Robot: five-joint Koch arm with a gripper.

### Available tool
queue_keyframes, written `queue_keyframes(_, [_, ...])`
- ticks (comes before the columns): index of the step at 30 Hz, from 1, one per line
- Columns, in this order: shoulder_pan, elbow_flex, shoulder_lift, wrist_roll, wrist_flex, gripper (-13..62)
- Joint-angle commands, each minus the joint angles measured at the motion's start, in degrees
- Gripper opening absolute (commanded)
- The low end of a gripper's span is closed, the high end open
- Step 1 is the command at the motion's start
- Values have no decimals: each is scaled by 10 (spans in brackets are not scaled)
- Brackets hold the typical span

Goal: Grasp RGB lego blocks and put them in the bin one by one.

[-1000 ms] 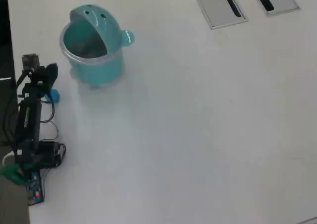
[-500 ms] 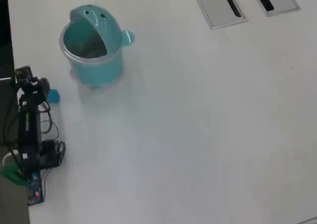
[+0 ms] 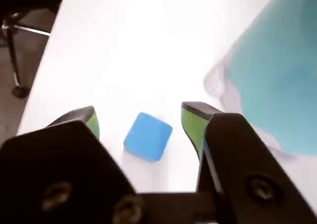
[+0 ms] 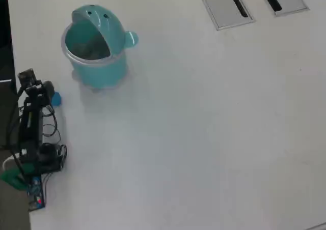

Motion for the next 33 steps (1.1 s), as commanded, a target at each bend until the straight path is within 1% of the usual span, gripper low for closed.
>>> queue_keyframes(1, [2, -18, -11, 0, -41, 309])
queue_keyframes(10, [3, 7, -69, 11, -98, 308])
queue_keyframes(17, [3, 39, -105, 109, -171, 307])
queue_keyframes(21, [3, 47, -111, 131, -178, 305])
queue_keyframes(33, [30, 94, -104, 131, -178, 294])
